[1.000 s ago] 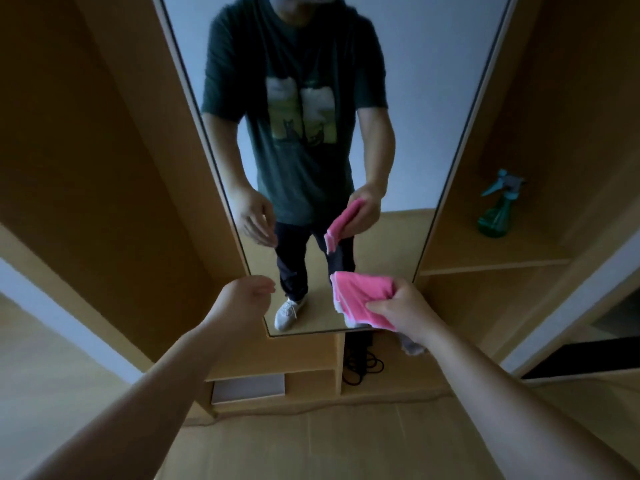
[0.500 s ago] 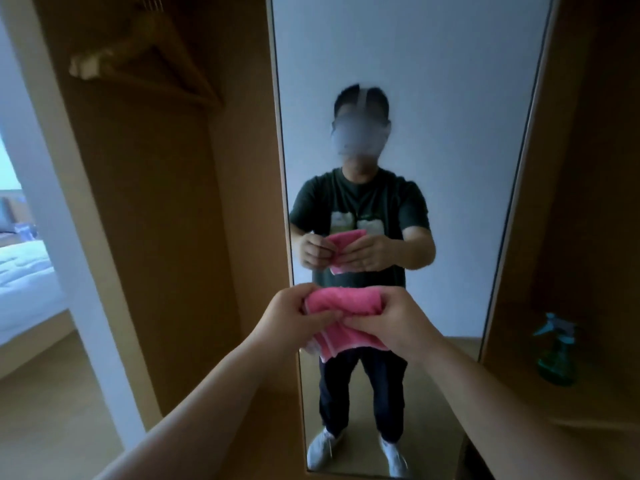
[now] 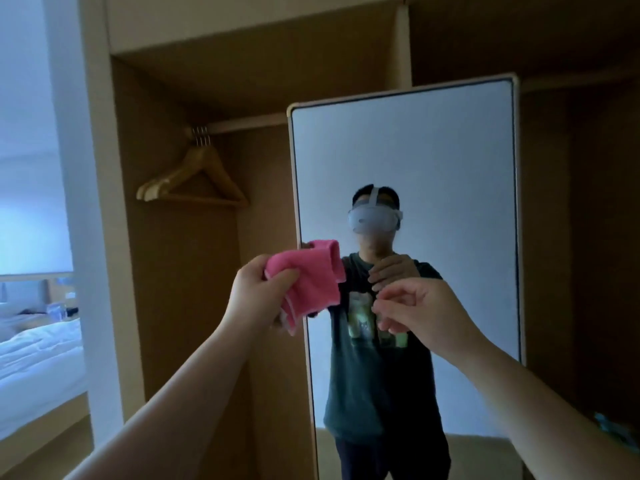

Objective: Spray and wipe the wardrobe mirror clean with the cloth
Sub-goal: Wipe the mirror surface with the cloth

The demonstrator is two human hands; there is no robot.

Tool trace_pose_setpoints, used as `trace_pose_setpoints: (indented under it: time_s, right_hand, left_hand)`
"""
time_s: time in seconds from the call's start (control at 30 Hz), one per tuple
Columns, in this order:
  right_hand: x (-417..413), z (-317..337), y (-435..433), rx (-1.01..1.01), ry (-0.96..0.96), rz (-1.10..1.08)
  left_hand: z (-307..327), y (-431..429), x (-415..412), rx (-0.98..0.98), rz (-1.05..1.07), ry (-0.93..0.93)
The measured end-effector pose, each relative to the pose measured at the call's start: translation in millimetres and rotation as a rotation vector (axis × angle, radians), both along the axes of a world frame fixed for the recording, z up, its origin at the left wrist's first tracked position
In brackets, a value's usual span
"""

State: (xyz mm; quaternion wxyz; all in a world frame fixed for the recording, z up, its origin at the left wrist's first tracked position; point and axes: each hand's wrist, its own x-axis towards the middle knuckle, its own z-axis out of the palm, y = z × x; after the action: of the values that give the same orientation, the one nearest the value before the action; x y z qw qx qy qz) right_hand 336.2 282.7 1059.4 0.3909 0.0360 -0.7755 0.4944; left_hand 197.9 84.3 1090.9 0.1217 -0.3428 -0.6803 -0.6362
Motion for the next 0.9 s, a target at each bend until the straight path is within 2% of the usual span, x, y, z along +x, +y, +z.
trace_pose_setpoints:
  time_s: [0.2, 0.4, 0.6, 0.77, 0.83, 0.9]
  right_hand:
    - [-16.4, 49.3, -16.1, 0.081, 0.059, 0.021]
    - [-39.9, 86.3, -24.7, 0.21, 0.124, -0.009]
    - [-50.6, 102.9, -12.8, 0.262, 0.213, -0.014]
    - [-56.5, 126.1, 3.9, 0.236, 0.319, -0.071]
    - [-51.2, 137.2, 15.2, 0.274, 0.429, -0.203]
    - [-41.3, 148.1, 30.6, 0.427, 0.566, -0.429]
  left_hand:
    - [80.2, -8.8, -22.2, 0.185, 0.192, 0.053]
    - [142.2, 8.5, -50.2, 0.213, 0.357, 0.019]
    - [194.4, 39.7, -55.5, 0.145, 0.307, 0.006]
    - [215.0, 75.9, -49.5, 0.225, 0.126, 0.028]
    - [216.6, 83.8, -50.0, 0.257, 0.077, -0.061]
    - [217.6, 90.4, -55.8, 0.24, 0.097, -0.071]
